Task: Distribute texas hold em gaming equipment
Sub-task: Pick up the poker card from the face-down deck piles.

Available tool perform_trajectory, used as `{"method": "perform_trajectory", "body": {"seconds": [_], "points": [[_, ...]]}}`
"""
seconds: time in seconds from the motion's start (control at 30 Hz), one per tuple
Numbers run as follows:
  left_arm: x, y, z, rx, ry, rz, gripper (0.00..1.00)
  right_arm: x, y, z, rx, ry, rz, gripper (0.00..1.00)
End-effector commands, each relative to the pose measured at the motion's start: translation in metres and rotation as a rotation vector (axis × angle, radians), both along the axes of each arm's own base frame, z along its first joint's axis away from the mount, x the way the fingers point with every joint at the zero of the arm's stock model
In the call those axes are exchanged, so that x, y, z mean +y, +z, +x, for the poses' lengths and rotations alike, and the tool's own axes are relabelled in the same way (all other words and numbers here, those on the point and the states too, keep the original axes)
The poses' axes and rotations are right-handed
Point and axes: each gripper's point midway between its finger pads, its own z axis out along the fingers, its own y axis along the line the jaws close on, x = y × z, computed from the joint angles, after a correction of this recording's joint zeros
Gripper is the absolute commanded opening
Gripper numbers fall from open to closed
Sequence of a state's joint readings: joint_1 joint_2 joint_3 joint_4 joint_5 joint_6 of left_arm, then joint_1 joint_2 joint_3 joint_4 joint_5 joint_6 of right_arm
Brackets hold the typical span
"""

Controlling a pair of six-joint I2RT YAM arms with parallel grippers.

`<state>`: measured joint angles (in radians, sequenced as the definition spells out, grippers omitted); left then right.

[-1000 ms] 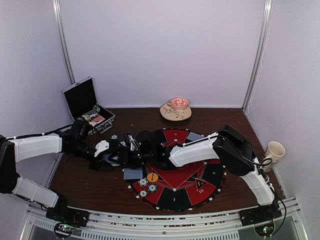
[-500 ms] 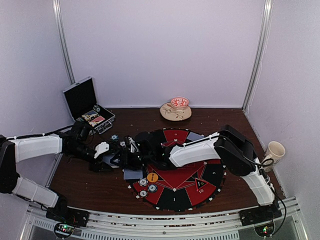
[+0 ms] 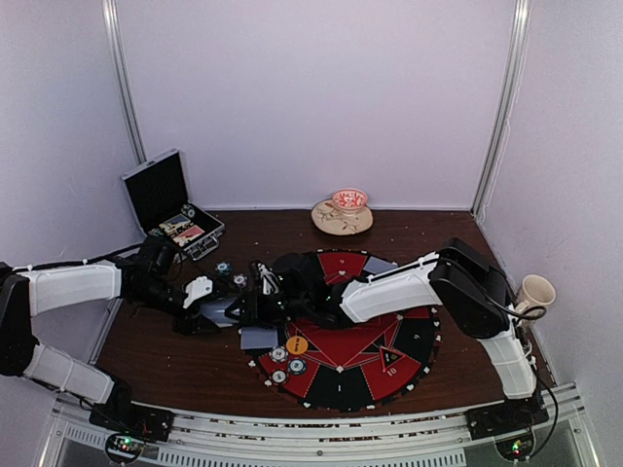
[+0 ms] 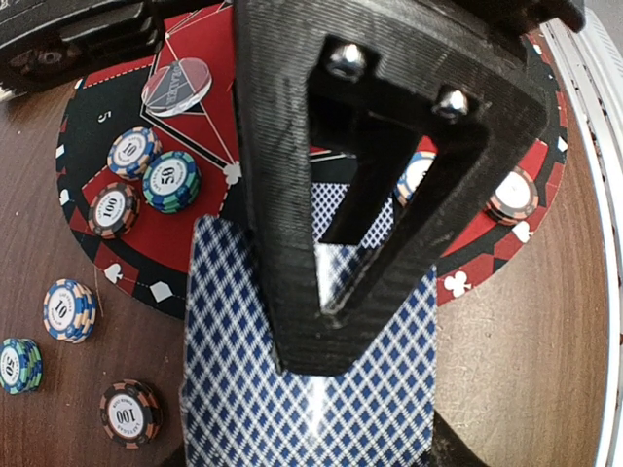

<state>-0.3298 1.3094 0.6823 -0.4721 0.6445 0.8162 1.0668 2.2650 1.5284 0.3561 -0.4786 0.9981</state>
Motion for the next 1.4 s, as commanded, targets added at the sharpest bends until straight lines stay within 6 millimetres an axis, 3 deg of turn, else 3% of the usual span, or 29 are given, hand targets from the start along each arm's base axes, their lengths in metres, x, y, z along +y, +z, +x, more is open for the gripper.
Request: {"method": "perform_trajectory", "body": {"seconds": [0.0,0.13,0.47,0.8,1.0,1.17,1.37], "points": [[-0.005,0.006,0.003,-0.019,-0.022,-0.036,0.52,-0.002,0.026,-0.006,-0.018,0.034,0.048,0.29],[-0.005,0.006,0.003,-0.02,-0.022,-0.034,0.52,-0.003,0.033,-0.007,-0.027,0.034,0.054,0.24],[-0.005,0.005,0.003,-0.014,-0.021,-0.034,0.52,-0.008,0.041,-0.008,-0.051,0.032,0.048,0.21],[-0.005,0.003,0.003,-0.01,-0.022,-0.032,0.52,-0.009,0.053,-0.013,-0.054,0.05,0.092,0.01],[-0.005,0.003,0.003,-0.011,-0.024,-0.032,0.52,-0.012,0.064,-0.014,-0.063,0.05,0.112,0.0],[-0.005,0.003,0.003,-0.012,-0.022,-0.031,0.52,-0.033,0.072,-0.004,-0.085,-0.019,0.118,0.0],[-0.005,0.004,0.002,-0.014,-0.023,-0.034,0.52,-0.082,0.09,0.027,-0.101,-0.177,0.173,0.0]]}}
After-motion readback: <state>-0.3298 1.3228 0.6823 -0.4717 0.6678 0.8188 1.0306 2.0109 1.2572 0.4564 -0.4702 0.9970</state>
